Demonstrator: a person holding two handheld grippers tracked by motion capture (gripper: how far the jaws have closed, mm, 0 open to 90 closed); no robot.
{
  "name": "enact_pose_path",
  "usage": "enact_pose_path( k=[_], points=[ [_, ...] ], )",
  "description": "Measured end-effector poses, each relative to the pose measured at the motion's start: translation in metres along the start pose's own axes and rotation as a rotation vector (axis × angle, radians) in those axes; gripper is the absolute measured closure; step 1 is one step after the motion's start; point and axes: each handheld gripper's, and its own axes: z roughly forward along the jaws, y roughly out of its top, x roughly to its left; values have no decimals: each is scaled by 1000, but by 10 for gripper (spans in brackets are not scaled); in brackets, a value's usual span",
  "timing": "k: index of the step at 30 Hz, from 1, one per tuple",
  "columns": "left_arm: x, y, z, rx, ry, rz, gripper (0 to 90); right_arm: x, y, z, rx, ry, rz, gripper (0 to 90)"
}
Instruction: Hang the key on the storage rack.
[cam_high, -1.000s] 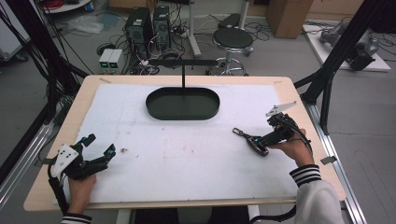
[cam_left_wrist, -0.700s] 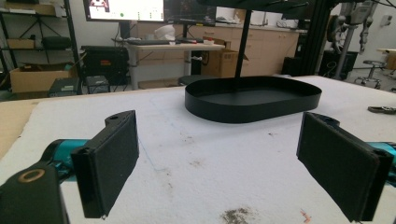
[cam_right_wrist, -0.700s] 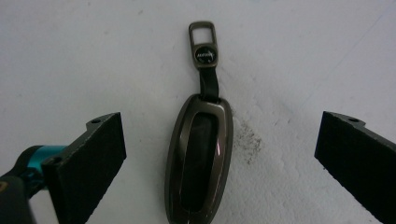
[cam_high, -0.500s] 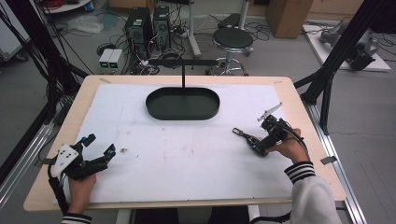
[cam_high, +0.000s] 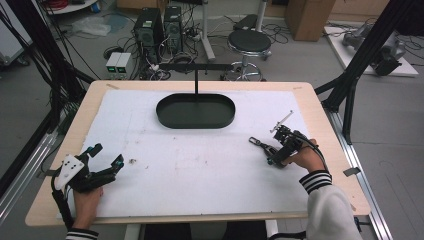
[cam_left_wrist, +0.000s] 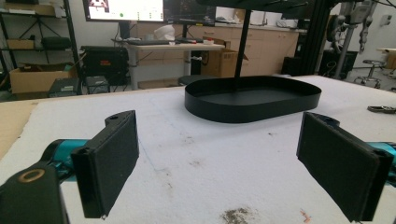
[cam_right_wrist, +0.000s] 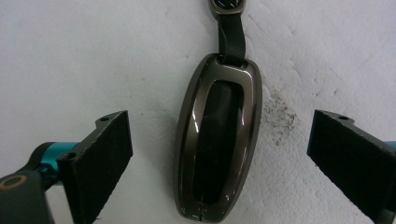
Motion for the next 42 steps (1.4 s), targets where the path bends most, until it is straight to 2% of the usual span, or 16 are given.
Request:
enact_pose_path(
  k=[1,3,4,15,17,19,24,30,33,34,38,39,42],
  points=[
    [0,0,0,0,0,0,133,0,0,0,0,0,0,70],
    [0,0,0,0,-1,1,133,-1,0,0,16,9,6,137],
    [0,0,0,1,0,3,133,-1,1,0,21,7,21,149],
    [0,0,0,0,-1,1,133,0,5,5,78,7,39,279],
    [0,0,0,2,-1,2,133,1,5,6,81,13,41,282],
    [0,0,0,0,0,0,133,1,5,6,80,19,42,322],
    [0,0,0,0,0,1,133,-1,6,7,93,11,38,378],
    [0,0,0,2,-1,-1,133,-1,7,8,107,8,59,457],
    [0,0,0,5,-1,2,133,1,8,8,108,-1,68,473],
    [0,0,0,5,-1,1,133,0,7,8,103,6,37,477],
    [0,0,0,5,-1,2,133,-2,7,8,94,25,44,479],
    [0,0,0,5,-1,1,133,-2,7,6,72,26,43,480],
    [0,0,0,5,-1,0,133,-2,8,4,53,43,50,481]
  ],
)
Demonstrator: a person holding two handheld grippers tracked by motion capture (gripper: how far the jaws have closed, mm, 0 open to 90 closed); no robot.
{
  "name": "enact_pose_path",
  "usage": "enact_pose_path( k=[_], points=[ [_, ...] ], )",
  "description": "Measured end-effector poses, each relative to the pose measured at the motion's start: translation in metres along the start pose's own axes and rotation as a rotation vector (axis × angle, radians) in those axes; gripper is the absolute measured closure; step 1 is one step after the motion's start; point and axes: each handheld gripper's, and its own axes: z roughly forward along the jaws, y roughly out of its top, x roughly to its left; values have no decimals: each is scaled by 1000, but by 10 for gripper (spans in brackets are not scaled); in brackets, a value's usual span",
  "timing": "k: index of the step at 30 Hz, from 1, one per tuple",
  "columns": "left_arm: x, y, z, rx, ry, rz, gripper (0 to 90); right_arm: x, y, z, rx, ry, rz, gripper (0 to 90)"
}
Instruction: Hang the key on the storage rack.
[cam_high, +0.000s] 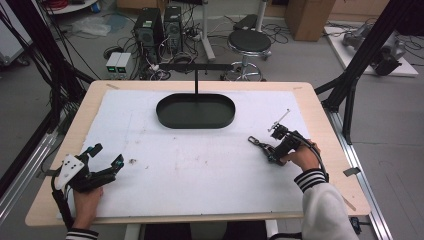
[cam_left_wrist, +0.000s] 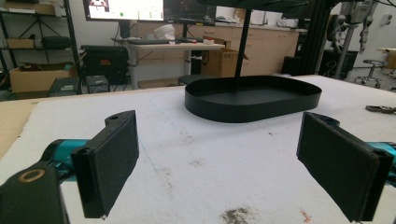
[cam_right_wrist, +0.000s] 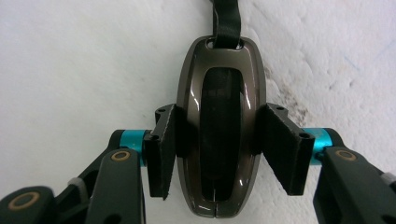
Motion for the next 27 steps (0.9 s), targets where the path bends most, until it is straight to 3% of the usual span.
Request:
enact_pose_path(
  k=[3,7,11,17,19,20,27],
  points=[
    [0,0,0,-2,1,-4,133,1,0,-3,-37,36,-14,482],
    [0,0,0,-2,0,-3,133,0,1,-6,-70,37,-25,482],
    [0,0,0,-2,2,0,133,1,1,-14,-151,52,-23,482],
    [0,0,0,-2,1,0,133,4,5,-27,-270,34,-67,482],
    [0,0,0,-2,1,0,133,7,8,-33,-334,34,-82,482],
    [0,0,0,-4,2,-2,133,7,8,-33,-334,34,-82,482],
    [0,0,0,-4,1,-2,134,10,16,-48,-481,22,-102,482]
  ],
)
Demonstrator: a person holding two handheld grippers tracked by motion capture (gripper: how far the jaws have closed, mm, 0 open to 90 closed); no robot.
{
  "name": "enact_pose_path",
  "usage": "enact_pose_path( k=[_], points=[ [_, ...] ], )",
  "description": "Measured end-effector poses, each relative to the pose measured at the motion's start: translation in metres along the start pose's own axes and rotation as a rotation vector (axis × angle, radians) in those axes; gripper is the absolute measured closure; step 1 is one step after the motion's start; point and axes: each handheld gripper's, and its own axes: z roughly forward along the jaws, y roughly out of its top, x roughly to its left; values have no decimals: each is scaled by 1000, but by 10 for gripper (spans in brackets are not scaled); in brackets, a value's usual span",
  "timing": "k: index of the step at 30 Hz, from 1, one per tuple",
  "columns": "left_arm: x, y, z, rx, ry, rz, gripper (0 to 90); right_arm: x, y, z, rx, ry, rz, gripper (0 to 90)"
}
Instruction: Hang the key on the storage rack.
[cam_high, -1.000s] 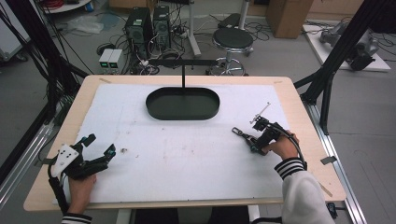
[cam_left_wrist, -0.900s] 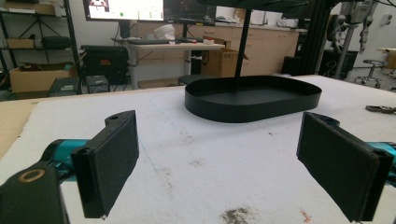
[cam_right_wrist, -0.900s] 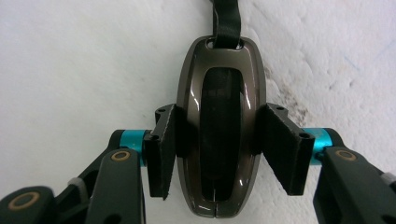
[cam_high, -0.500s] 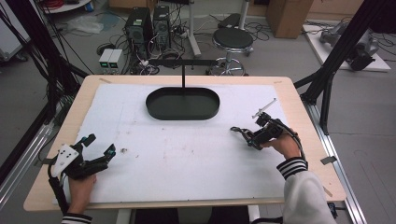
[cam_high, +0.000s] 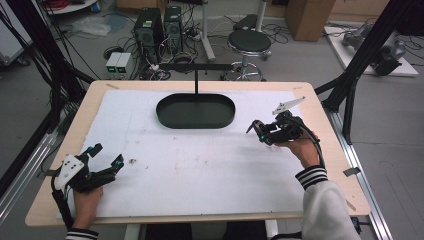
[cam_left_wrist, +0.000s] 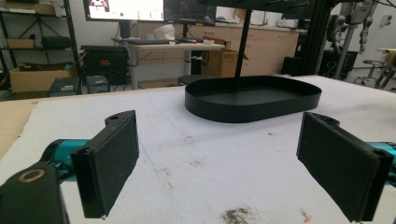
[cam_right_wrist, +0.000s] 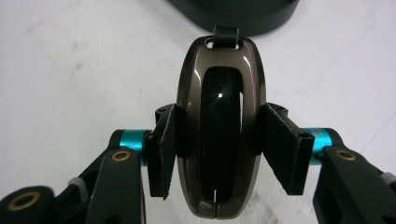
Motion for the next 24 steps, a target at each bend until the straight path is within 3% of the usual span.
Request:
enact_pose_path(
  k=[4,13,20,24],
  points=[
    [0,0,0,-2,0,0,134,1,12,-4,-58,-19,-8,482],
    [0,0,0,-2,0,-1,133,6,41,-4,-102,-32,-37,482],
    [0,0,0,-2,1,1,133,9,62,-1,-144,-74,-46,481],
    [0,0,0,-3,0,6,133,8,74,0,-185,-90,-20,481]
  ],
)
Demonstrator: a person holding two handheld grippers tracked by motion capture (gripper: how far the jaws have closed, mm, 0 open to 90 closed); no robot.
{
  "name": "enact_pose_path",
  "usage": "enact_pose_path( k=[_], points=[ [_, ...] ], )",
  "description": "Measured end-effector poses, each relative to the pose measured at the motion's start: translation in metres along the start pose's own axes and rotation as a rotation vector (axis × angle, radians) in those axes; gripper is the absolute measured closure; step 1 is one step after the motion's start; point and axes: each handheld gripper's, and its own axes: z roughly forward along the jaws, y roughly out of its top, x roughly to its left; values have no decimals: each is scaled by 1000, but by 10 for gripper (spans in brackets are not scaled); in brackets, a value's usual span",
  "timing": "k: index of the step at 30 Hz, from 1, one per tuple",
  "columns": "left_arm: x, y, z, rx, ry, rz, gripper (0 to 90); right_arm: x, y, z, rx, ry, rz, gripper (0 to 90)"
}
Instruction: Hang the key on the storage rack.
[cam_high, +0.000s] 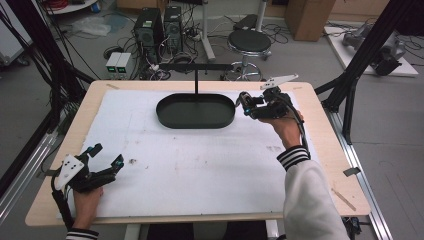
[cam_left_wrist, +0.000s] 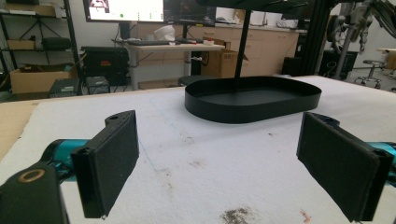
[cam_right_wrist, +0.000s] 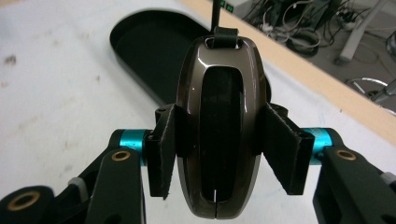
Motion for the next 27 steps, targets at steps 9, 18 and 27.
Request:
enact_pose_path(
  k=[9,18,27],
  points=[
    [0,0,0,-1,1,-2,133,-8,24,5,-58,-10,30,481],
    [0,0,0,-1,-3,1,133,-16,41,14,-80,-16,50,481],
    [0,0,0,0,-1,0,133,-23,53,22,-93,-29,64,481]
  ],
)
